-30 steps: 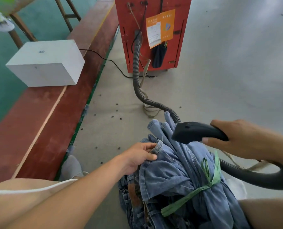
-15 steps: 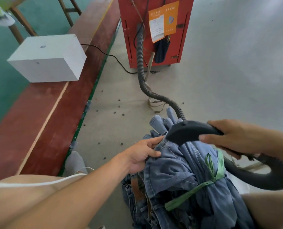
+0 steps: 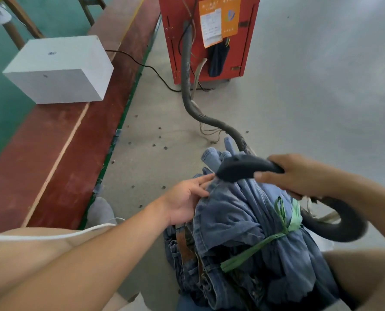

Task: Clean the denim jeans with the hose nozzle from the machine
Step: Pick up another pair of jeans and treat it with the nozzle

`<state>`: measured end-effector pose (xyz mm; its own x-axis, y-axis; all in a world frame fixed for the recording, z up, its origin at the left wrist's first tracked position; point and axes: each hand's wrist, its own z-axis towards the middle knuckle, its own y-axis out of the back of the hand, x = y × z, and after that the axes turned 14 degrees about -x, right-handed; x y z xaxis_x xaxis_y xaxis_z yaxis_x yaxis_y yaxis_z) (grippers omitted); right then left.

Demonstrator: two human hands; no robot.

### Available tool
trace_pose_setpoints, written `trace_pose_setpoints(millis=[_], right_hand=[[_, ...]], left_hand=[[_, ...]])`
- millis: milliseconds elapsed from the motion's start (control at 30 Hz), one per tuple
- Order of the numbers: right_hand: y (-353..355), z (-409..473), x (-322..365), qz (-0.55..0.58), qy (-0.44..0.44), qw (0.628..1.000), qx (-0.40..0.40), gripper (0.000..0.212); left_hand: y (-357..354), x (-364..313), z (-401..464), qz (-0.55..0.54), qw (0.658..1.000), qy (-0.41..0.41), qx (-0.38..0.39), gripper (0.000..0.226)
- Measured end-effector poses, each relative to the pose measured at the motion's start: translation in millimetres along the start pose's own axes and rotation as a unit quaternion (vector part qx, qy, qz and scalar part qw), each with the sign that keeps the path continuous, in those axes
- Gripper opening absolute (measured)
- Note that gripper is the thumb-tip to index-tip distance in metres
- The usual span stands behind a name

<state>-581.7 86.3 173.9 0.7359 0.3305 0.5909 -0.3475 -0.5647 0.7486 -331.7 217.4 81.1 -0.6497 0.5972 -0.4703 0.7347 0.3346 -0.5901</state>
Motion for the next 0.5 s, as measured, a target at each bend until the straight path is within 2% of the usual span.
trace_pose_setpoints(millis=[33, 100, 133, 167, 200, 233, 267, 300, 333, 400, 433, 500], right_hand=[[2.0, 4.4, 1.8, -0.015, 0.010, 0.998, -0.058, 0.027], [20.6, 6.9, 1.0, -0.048, 0.014, 0.987, -0.152, 0.031], [32.3, 4.7, -2.2, -0.062, 0.015, 0.984, -0.168, 0.031], [42.5, 0.9, -6.5, -0.069, 0.015, 0.984, -0.161, 0.030], [48.0, -4.0, -9.7, -0.064, 0.016, 0.988, -0.140, 0.029], [48.7, -9.1, -10.0, -0.061, 0.021, 0.991, -0.114, 0.029], [45.4, -13.2, -8.0, -0.071, 0.037, 0.993, -0.087, 0.033], [39.6, -15.8, -4.6, -0.092, 0.060, 0.992, -0.057, 0.039], [31.9, -16.1, -1.9, -0.118, 0.088, 0.989, -0.023, 0.046], [13.0, -14.0, 3.8, -0.155, 0.140, 0.977, 0.048, 0.049], [3.4, -12.7, 6.3, -0.162, 0.157, 0.972, 0.073, 0.046], [-9.6, -9.4, 9.8, -0.176, 0.171, 0.967, 0.074, 0.047]], left_hand=[[1.2, -2.7, -0.6, -0.013, 0.999, -0.014, -0.037, 0.060], [5.9, -9.3, 0.3, 0.008, 0.983, -0.053, -0.177, 0.046], [9.0, -12.5, -1.5, 0.072, 0.961, -0.064, -0.259, 0.039], [12.5, -15.3, -5.6, 0.188, 0.924, -0.069, -0.325, 0.033], [16.8, -17.8, -11.5, 0.341, 0.875, -0.055, -0.339, 0.027], [21.7, -19.2, -17.5, 0.479, 0.827, -0.020, -0.295, 0.020], [25.6, -17.9, -22.8, 0.562, 0.797, 0.023, -0.221, 0.016], [27.5, -14.6, -26.8, 0.594, 0.787, 0.059, -0.158, 0.016], [27.1, -11.0, -27.7, 0.590, 0.795, 0.070, -0.120, 0.020], [22.7, -3.5, -25.5, 0.544, 0.833, 0.018, -0.102, 0.022], [19.3, -1.6, -24.7, 0.501, 0.858, -0.008, -0.108, 0.020], [12.4, -2.5, -23.7, 0.353, 0.926, -0.019, -0.133, 0.020]])
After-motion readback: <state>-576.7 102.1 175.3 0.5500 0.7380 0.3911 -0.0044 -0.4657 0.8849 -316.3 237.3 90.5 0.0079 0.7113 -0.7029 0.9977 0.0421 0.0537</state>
